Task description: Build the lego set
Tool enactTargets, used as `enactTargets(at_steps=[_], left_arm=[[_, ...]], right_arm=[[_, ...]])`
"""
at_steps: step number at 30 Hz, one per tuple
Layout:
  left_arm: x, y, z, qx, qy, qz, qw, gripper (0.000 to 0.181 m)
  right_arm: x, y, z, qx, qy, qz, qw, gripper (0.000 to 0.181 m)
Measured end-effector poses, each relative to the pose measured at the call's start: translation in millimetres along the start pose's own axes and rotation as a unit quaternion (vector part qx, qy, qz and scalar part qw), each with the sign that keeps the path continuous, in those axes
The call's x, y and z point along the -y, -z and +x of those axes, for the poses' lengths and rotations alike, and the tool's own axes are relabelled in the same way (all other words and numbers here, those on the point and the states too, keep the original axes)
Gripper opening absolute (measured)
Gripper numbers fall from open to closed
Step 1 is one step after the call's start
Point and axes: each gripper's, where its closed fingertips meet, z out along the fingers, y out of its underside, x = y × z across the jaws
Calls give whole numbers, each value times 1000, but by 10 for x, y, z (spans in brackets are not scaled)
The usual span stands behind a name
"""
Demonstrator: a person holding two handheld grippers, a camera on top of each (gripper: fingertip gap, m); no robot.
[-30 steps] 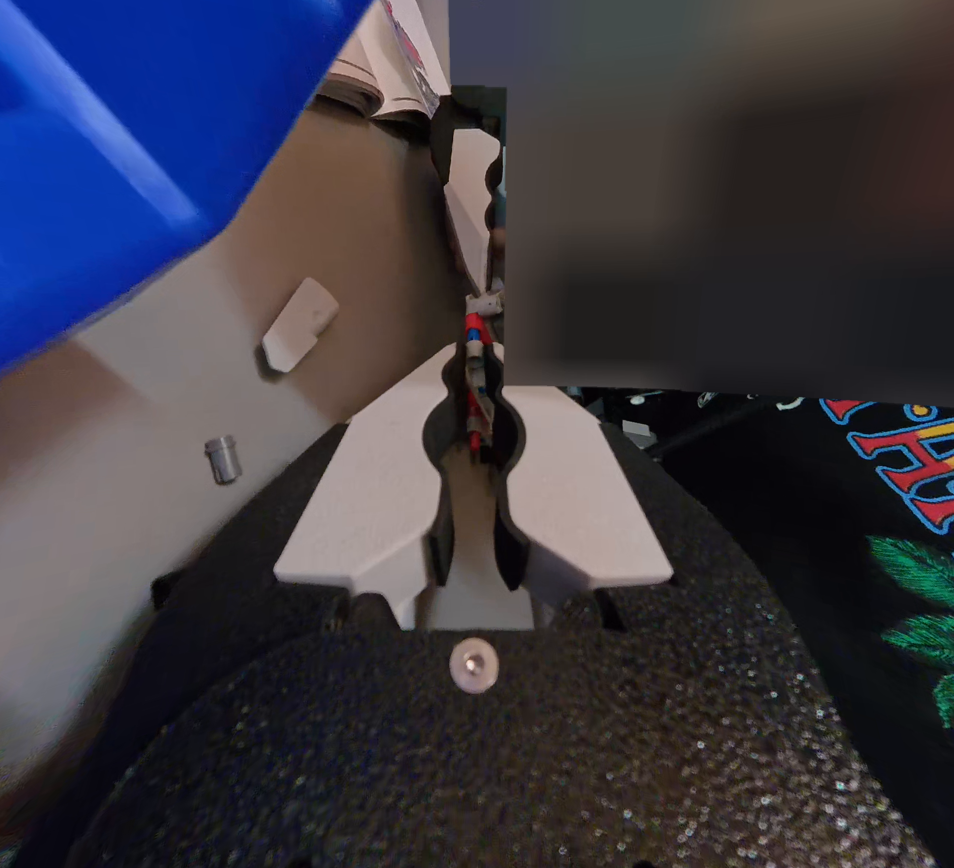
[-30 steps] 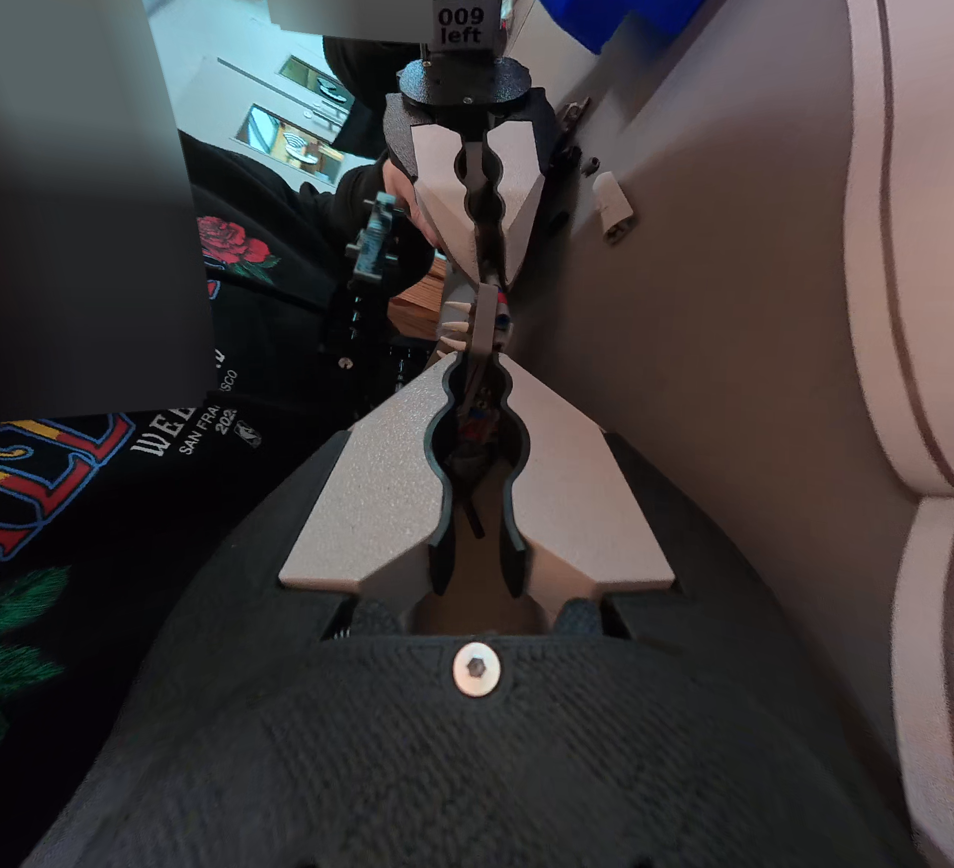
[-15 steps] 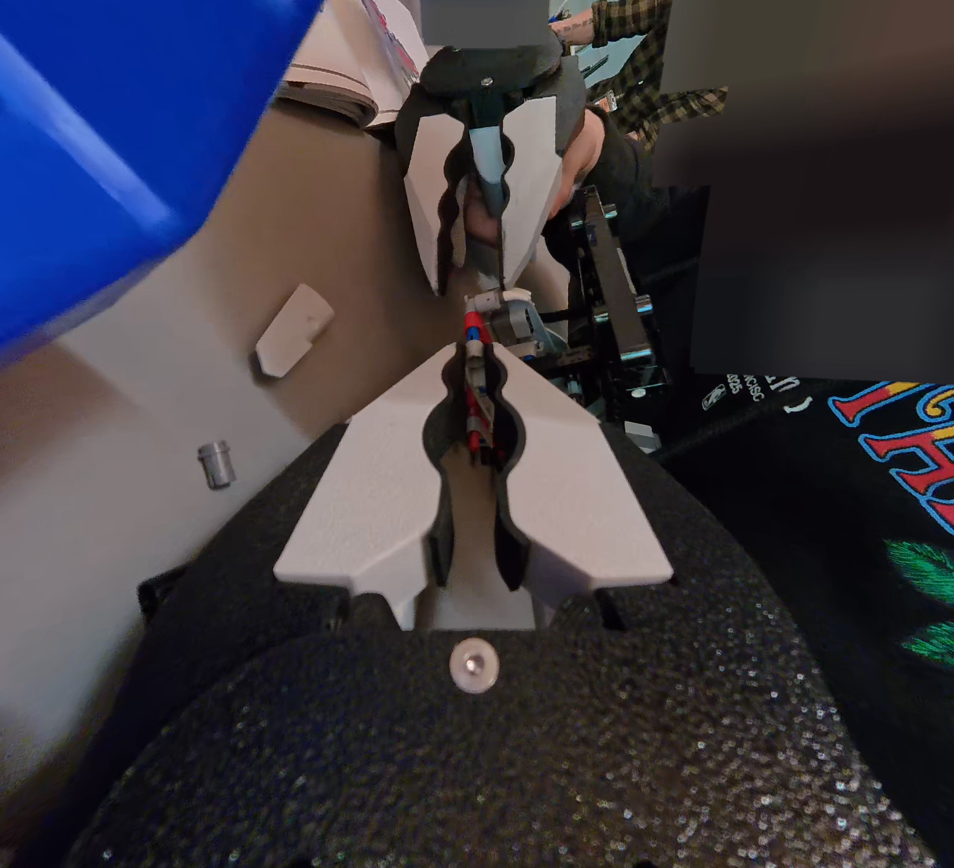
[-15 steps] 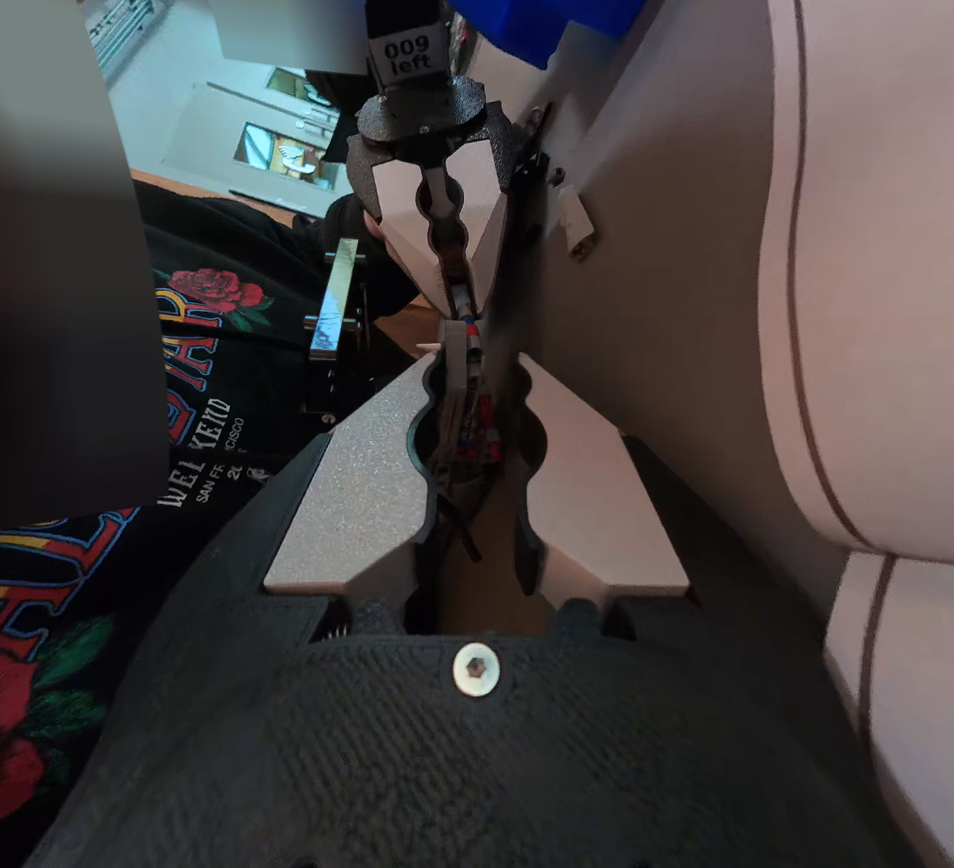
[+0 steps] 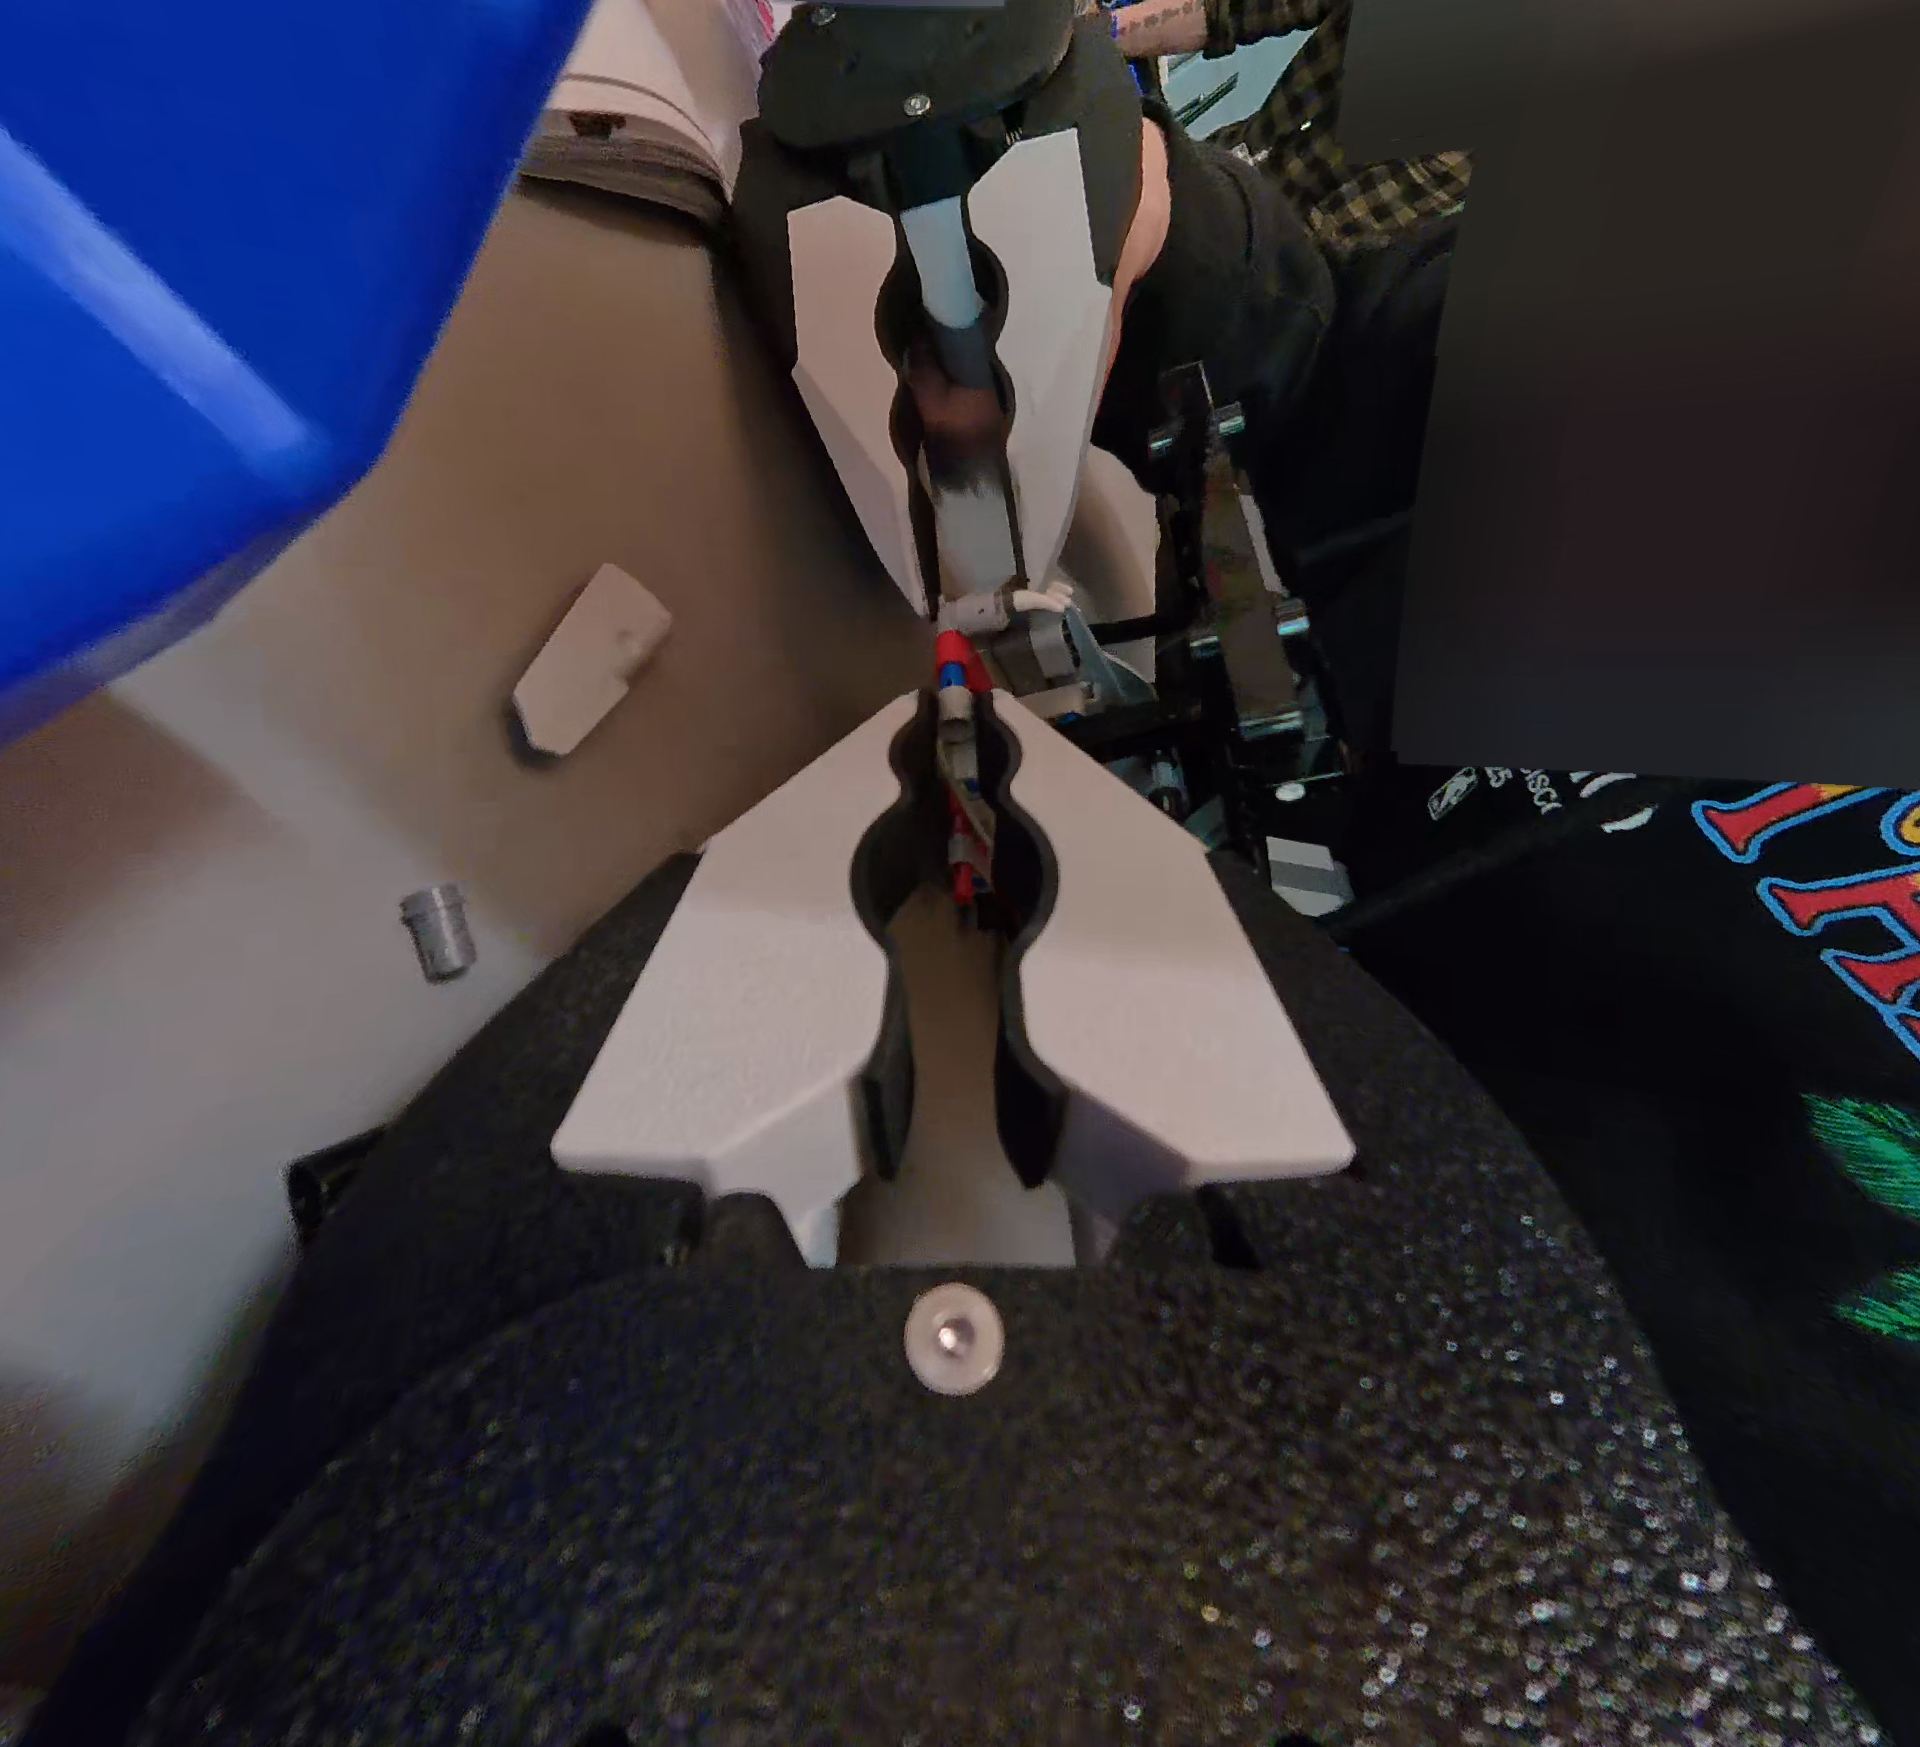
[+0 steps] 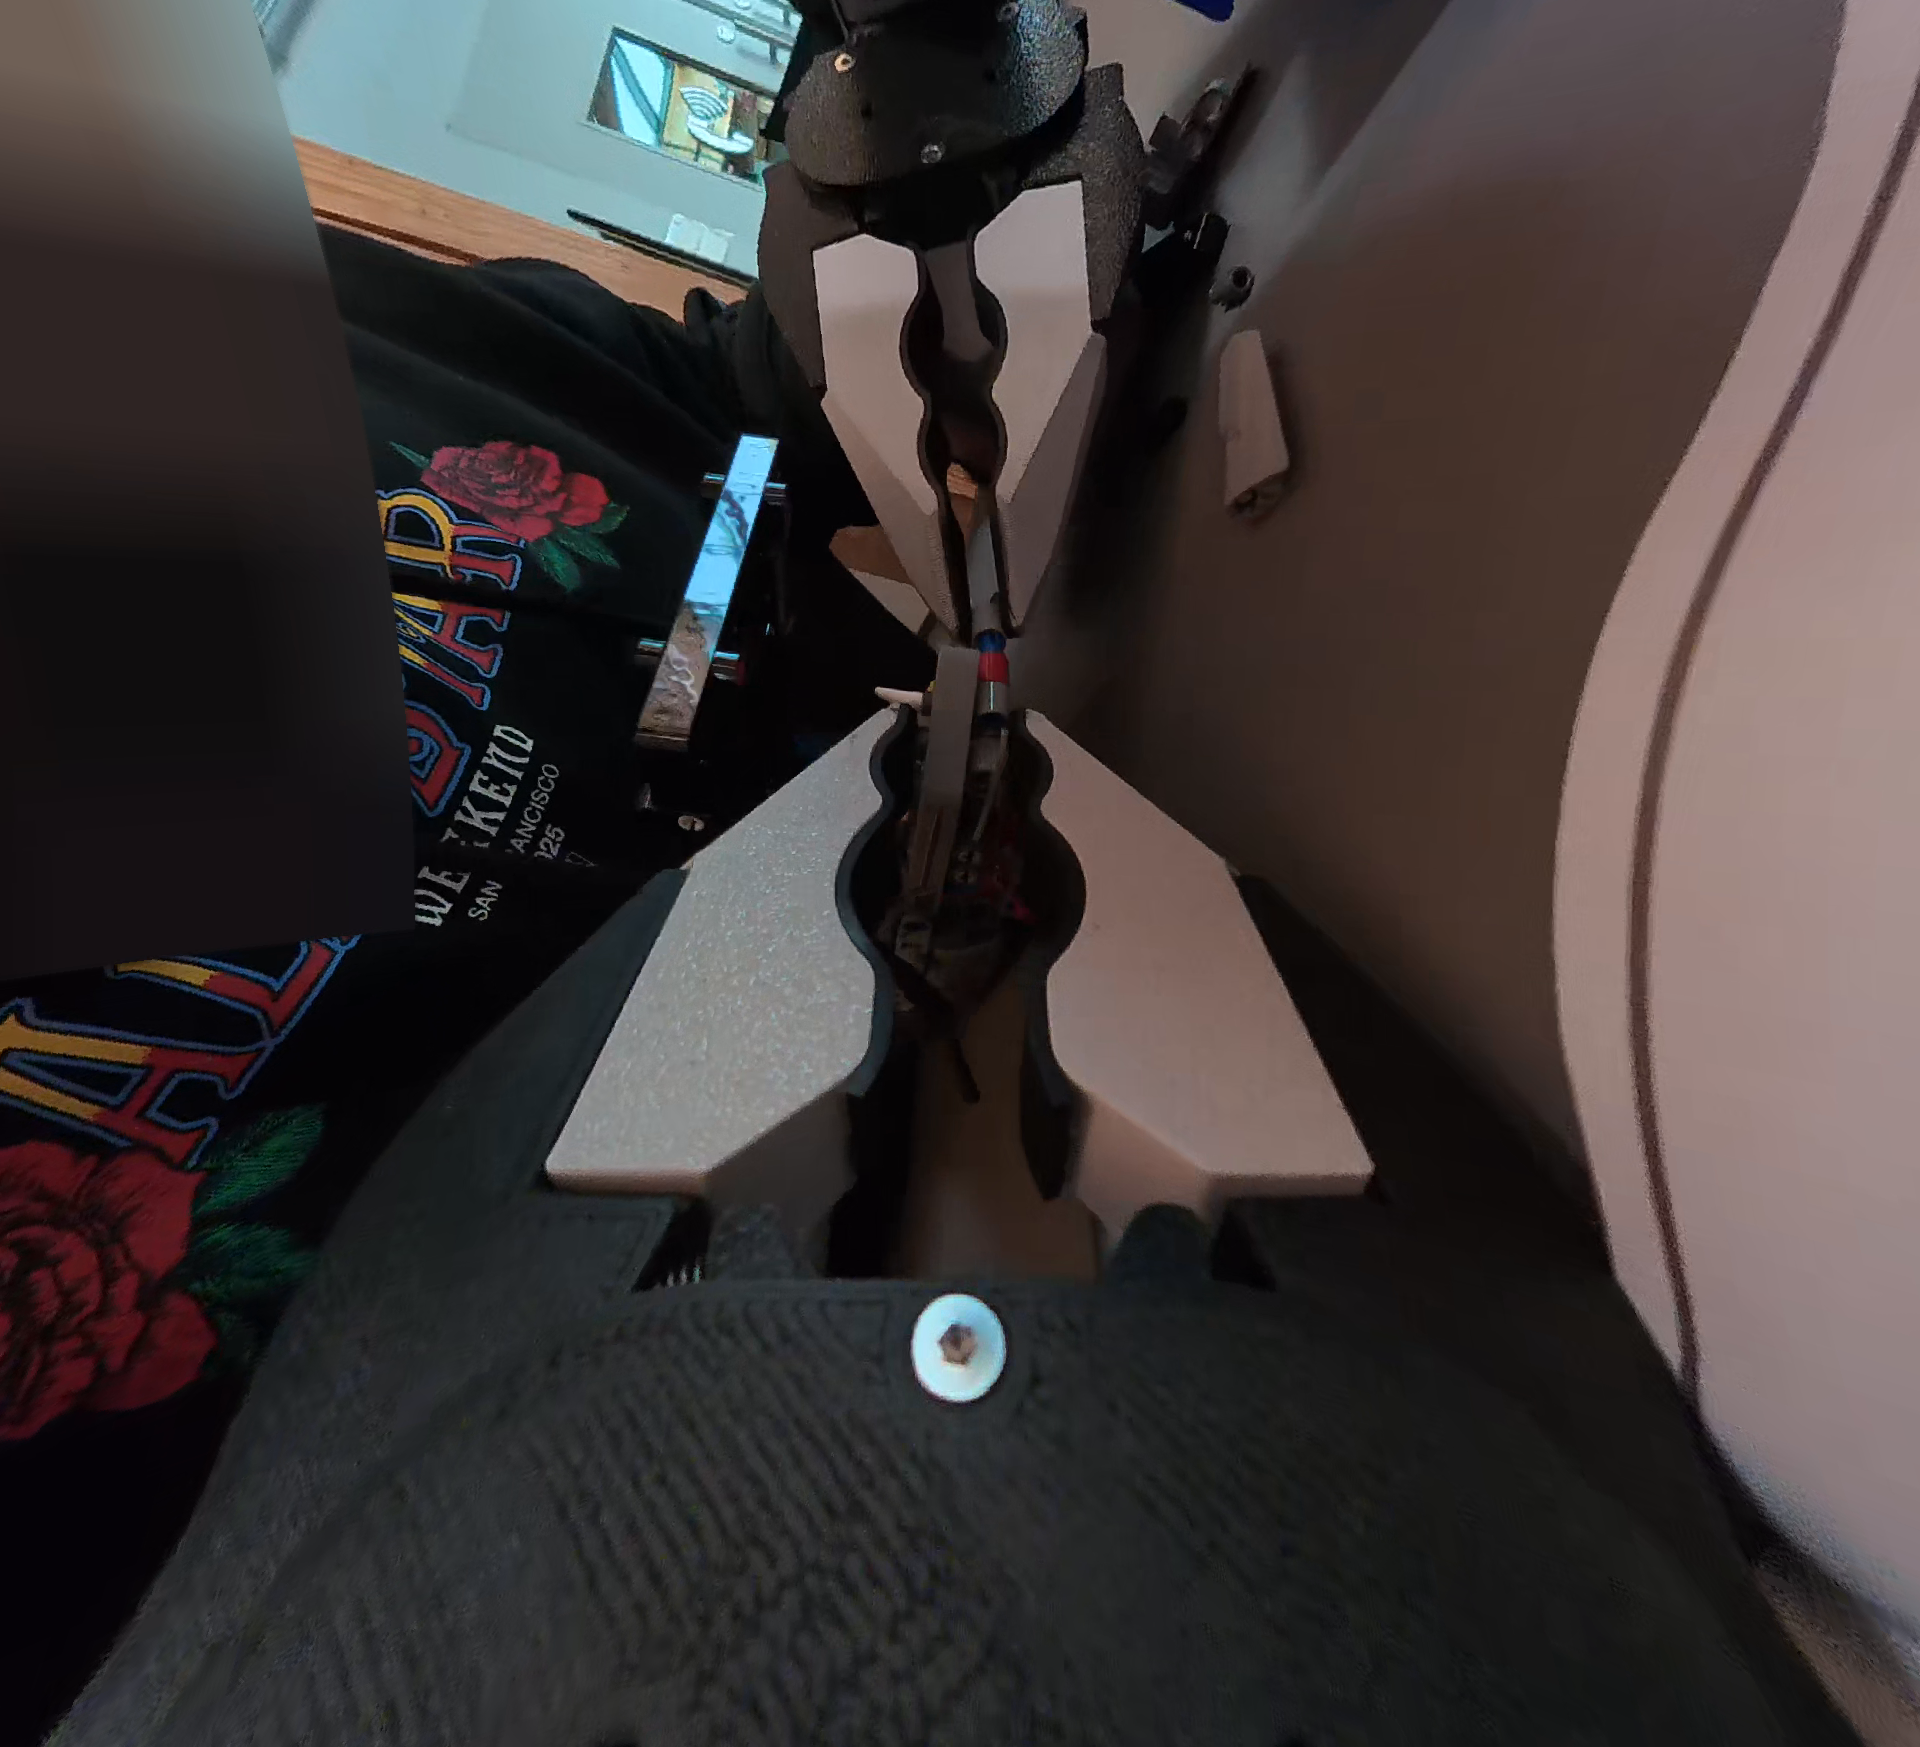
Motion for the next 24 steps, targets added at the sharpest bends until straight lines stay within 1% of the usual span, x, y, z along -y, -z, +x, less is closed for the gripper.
enactTargets(at_steps=[7,9,21,24], left_arm=[[-9,11,16,-19,26,-9,999,4],[-24,4,17,-22,33,-16,999,4],[-99,-50,81,-46,48,-47,997,4],[-129,-66,81,-43,42,-56,997,4]], right_arm=[[-5,-20,-16,-11,26,-3,1000,13],[-18,-25,-13,-9,21,-9,1000,13],[-112,-48,-67,0,42,-35,999,12],[-138,-62,-63,-3,46,-43,998,12]])
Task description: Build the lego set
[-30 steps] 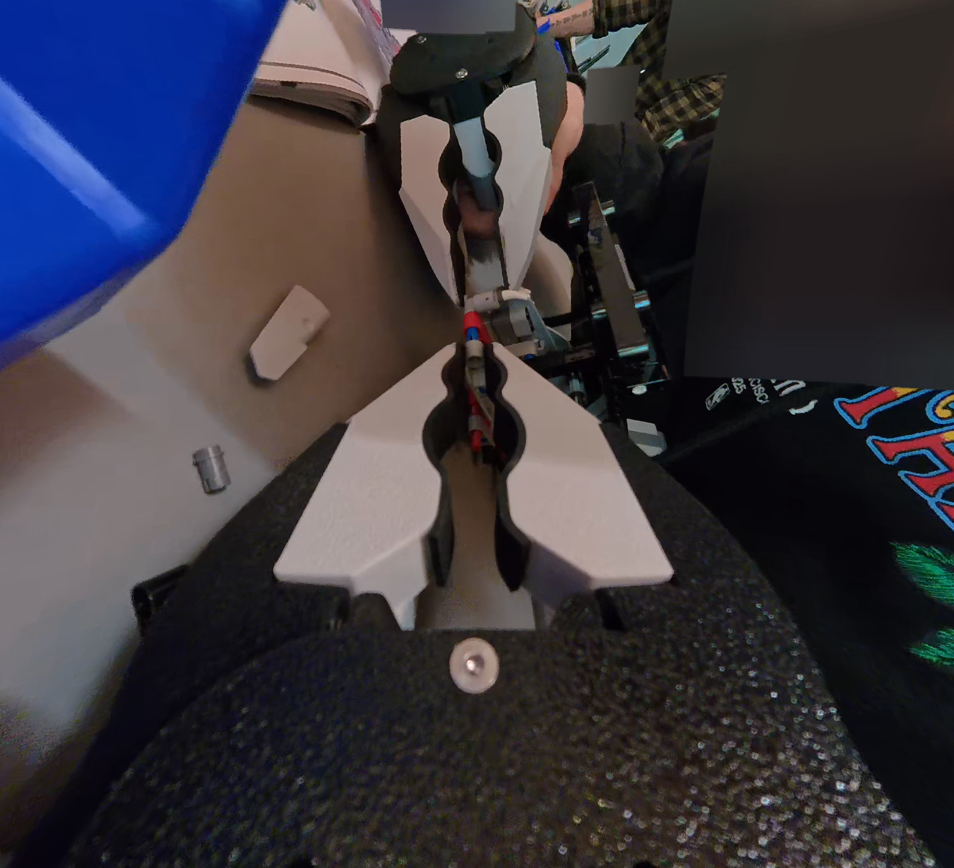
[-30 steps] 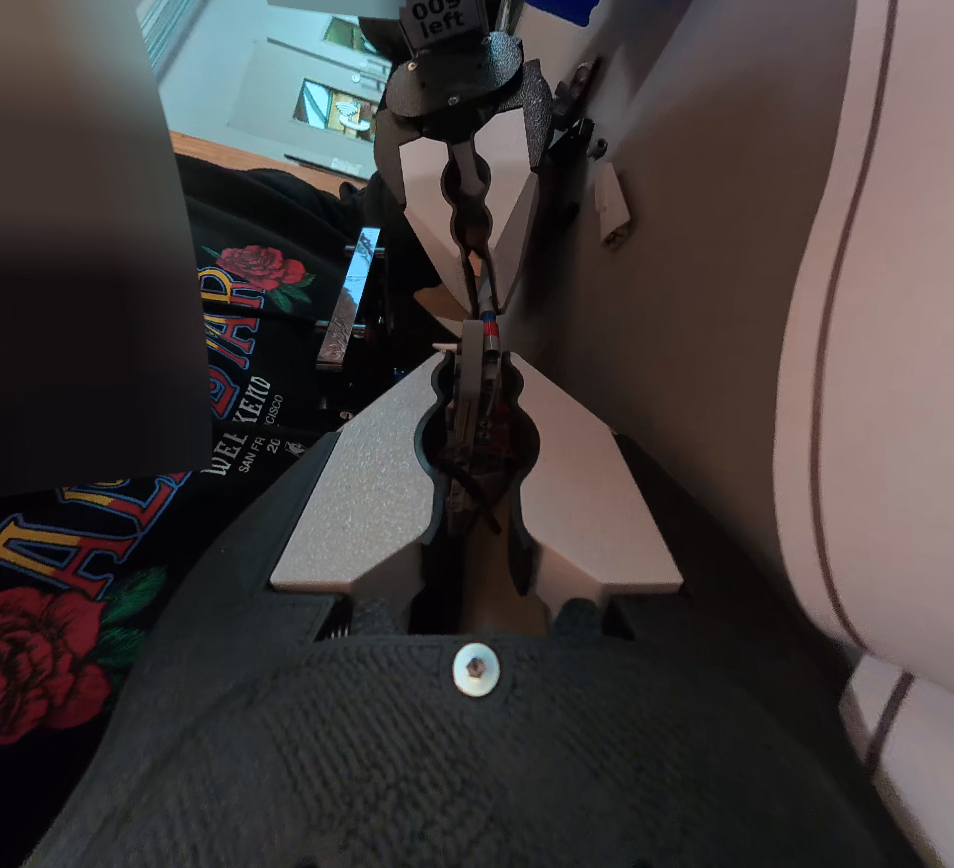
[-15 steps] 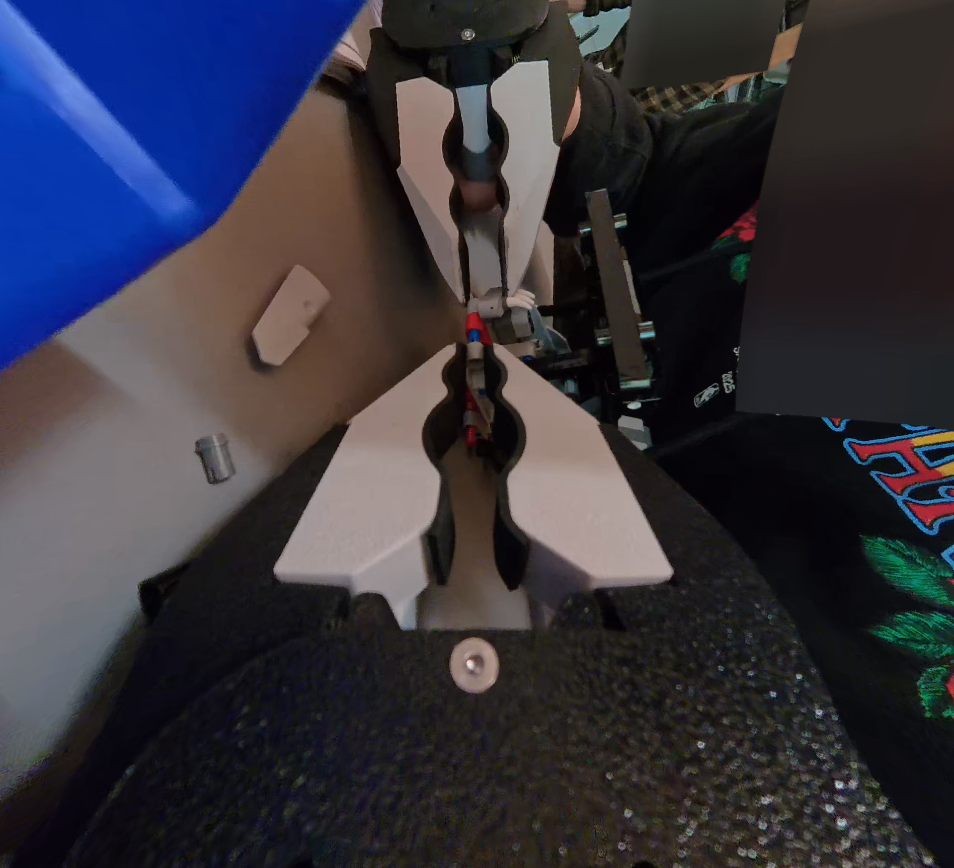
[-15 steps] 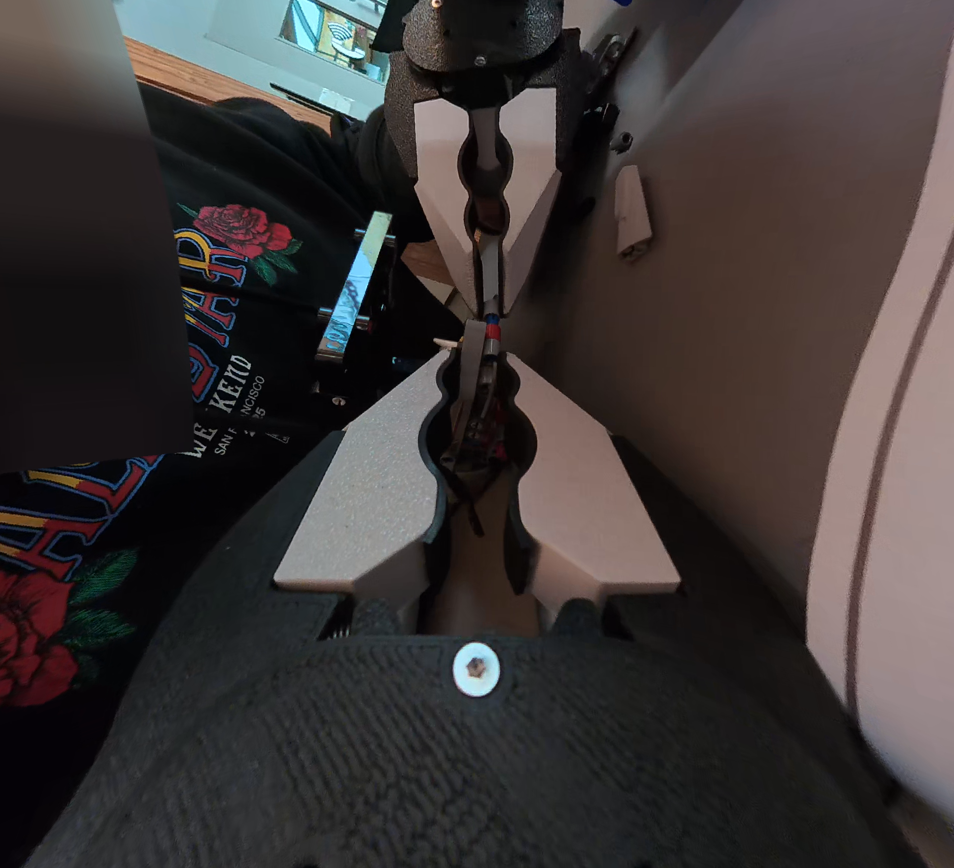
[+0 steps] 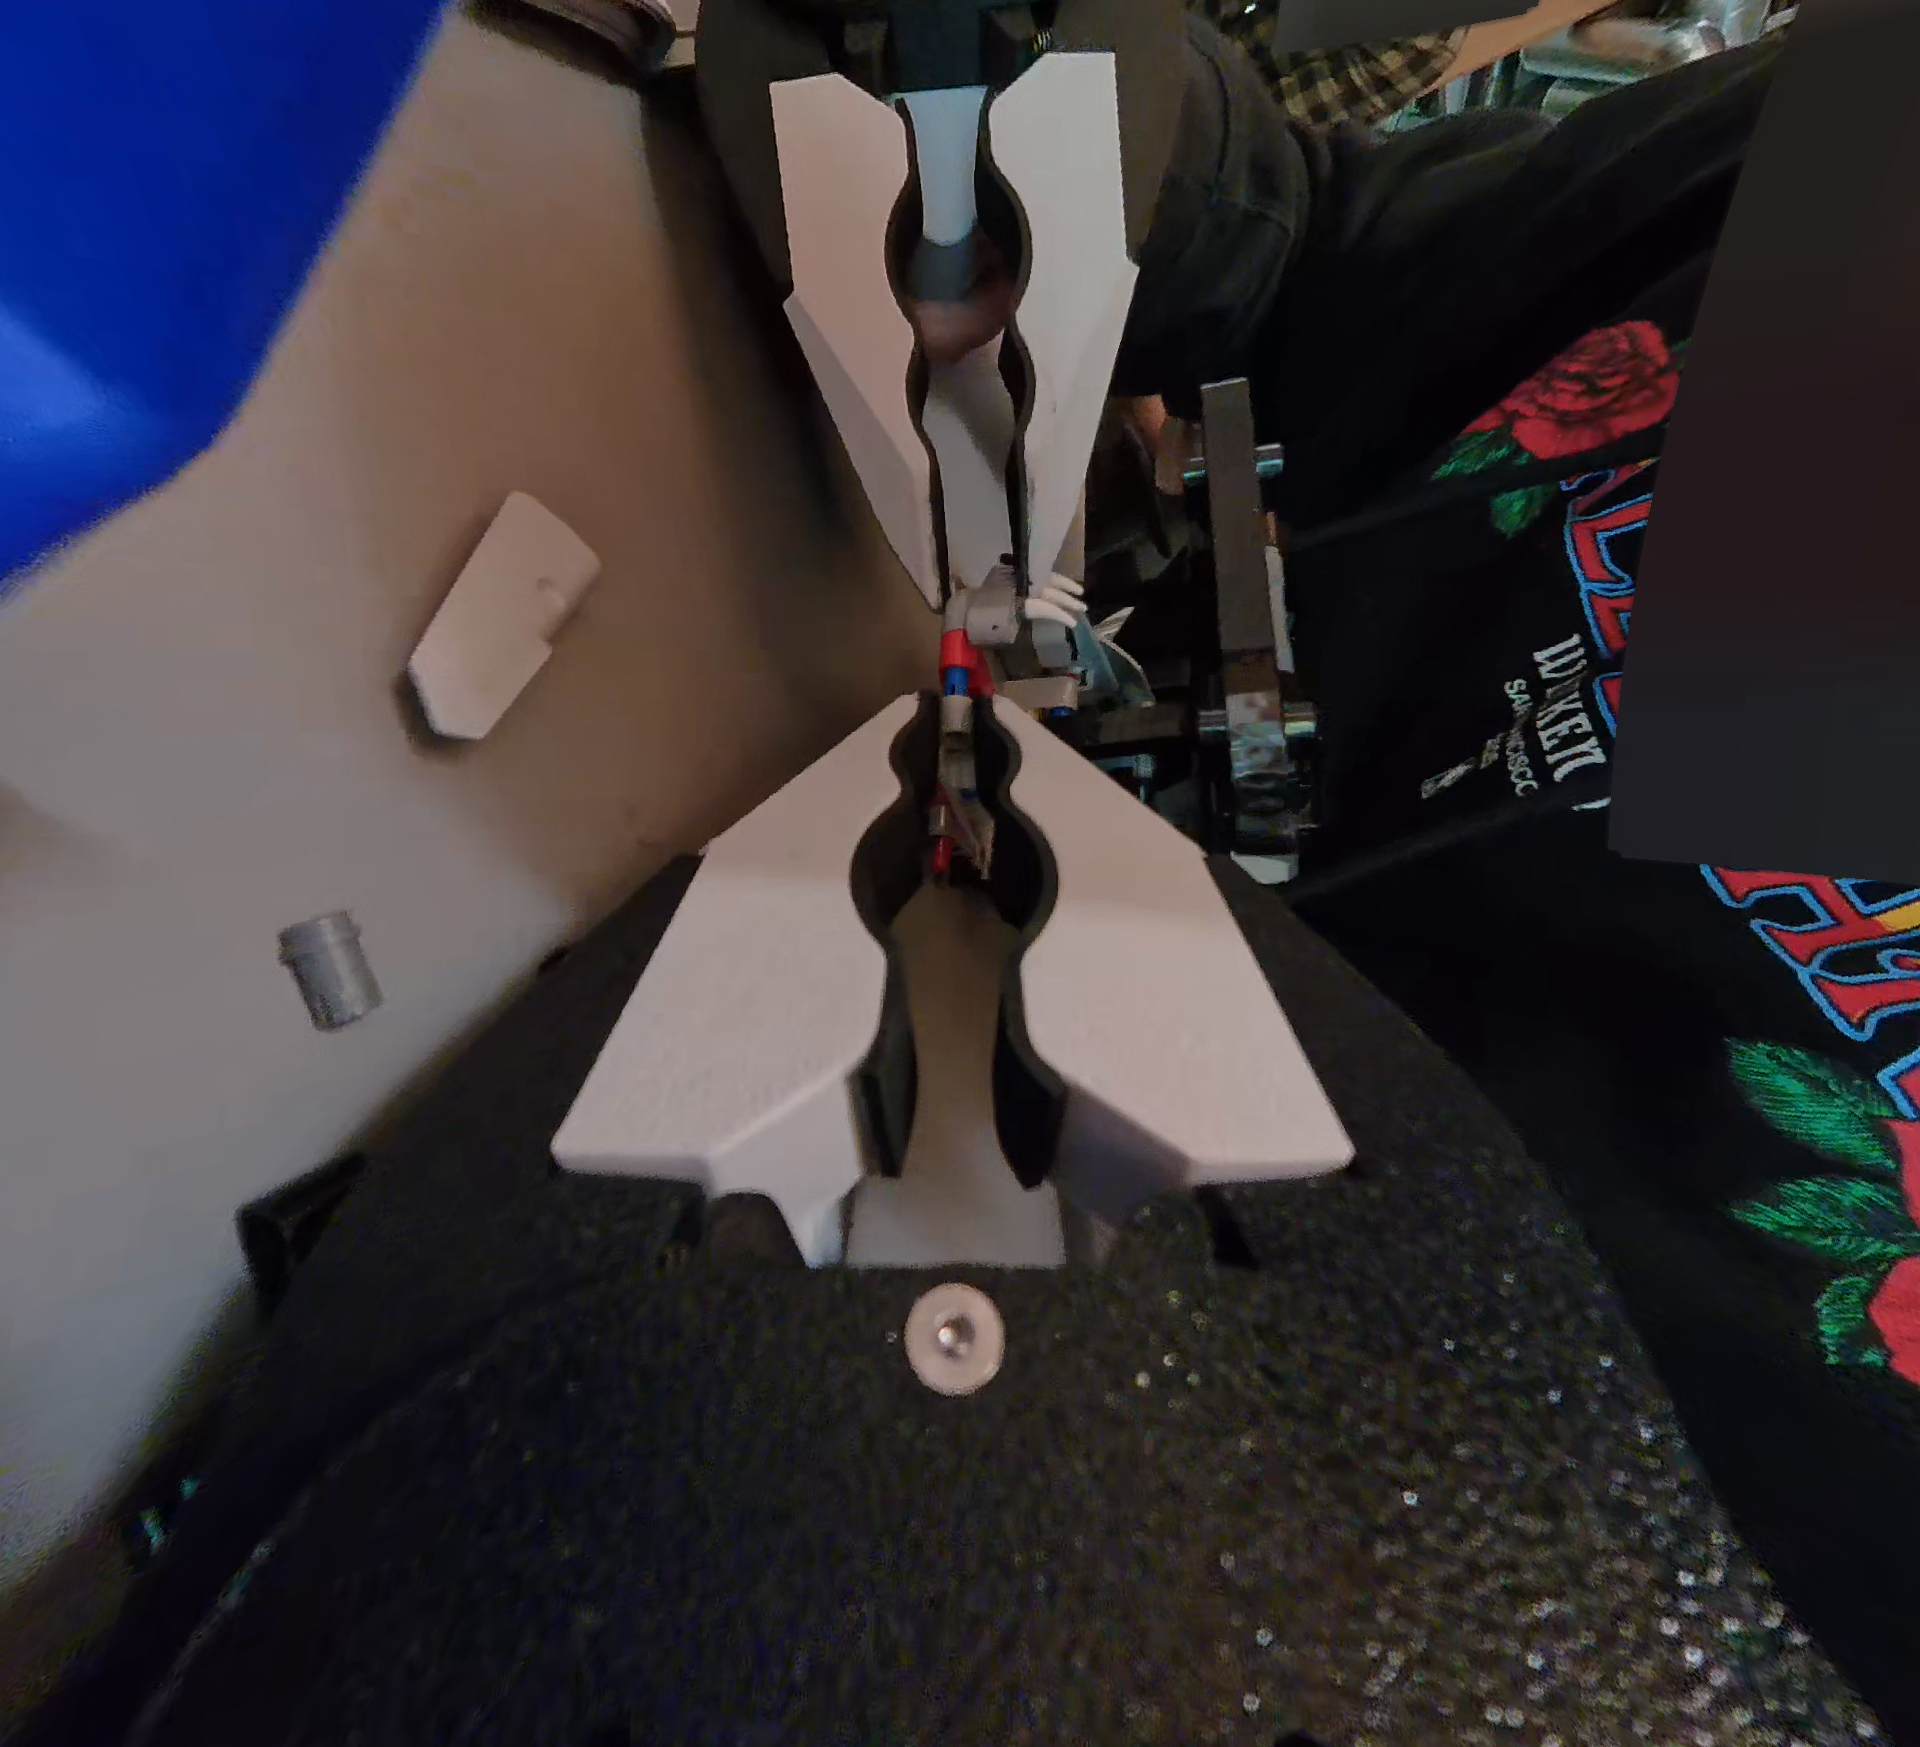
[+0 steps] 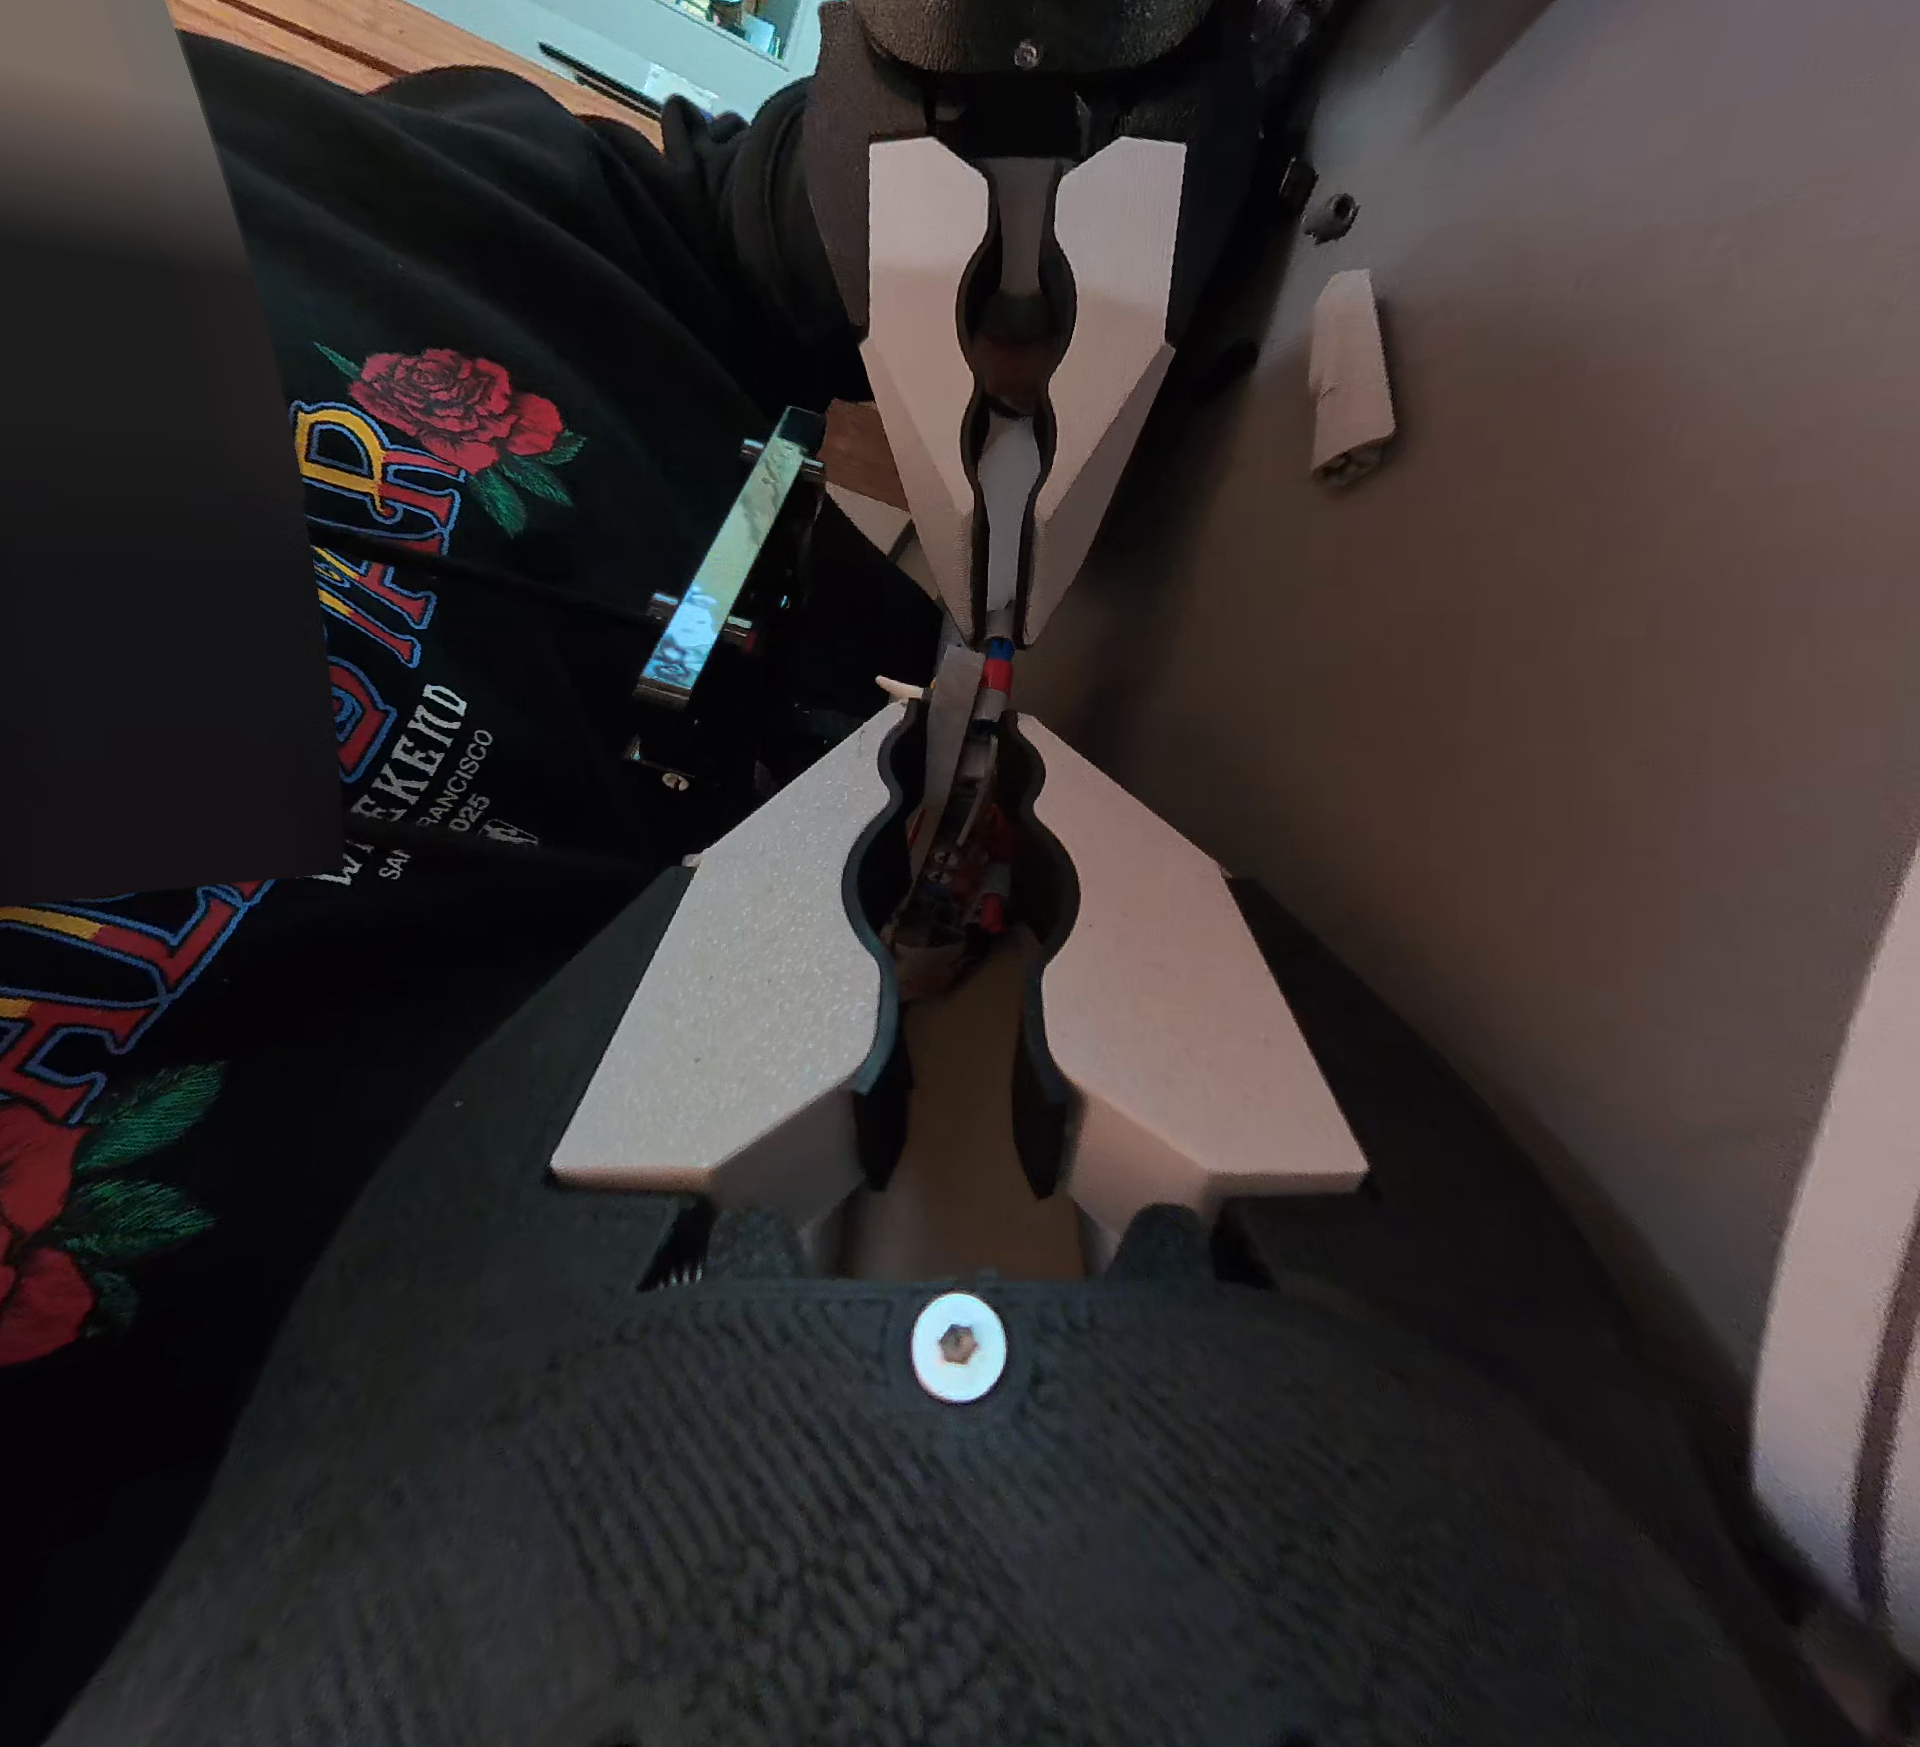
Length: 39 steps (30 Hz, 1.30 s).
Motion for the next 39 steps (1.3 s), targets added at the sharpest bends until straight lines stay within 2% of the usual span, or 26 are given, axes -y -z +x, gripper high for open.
enactTargets(at_steps=[10,14,17,20,28,30,35,39], left_arm=[[-12,-36,4,4,-4,0,1000,4],[6,3,9,19,-28,20,999,5],[-2,1,16,25,-19,31,999,9],[11,15,1,39,-16,45,998,5],[-2,35,5,32,11,60,998,6],[-7,55,22,24,12,59,998,12],[-32,51,-20,43,-8,46,998,5],[4,56,-9,24,8,63,998,4]], right_arm=[[-13,6,-16,-6,20,4,1000,12],[27,13,-14,-11,26,19,999,12],[47,33,-19,-9,25,27,999,12],[53,36,-17,-7,21,28,999,12],[47,32,-18,-5,19,25,1000,12],[47,33,-15,-4,16,25,1000,12],[44,34,-7,-4,12,23,1000,12],[61,40,-7,1,4,27,1000,12]])
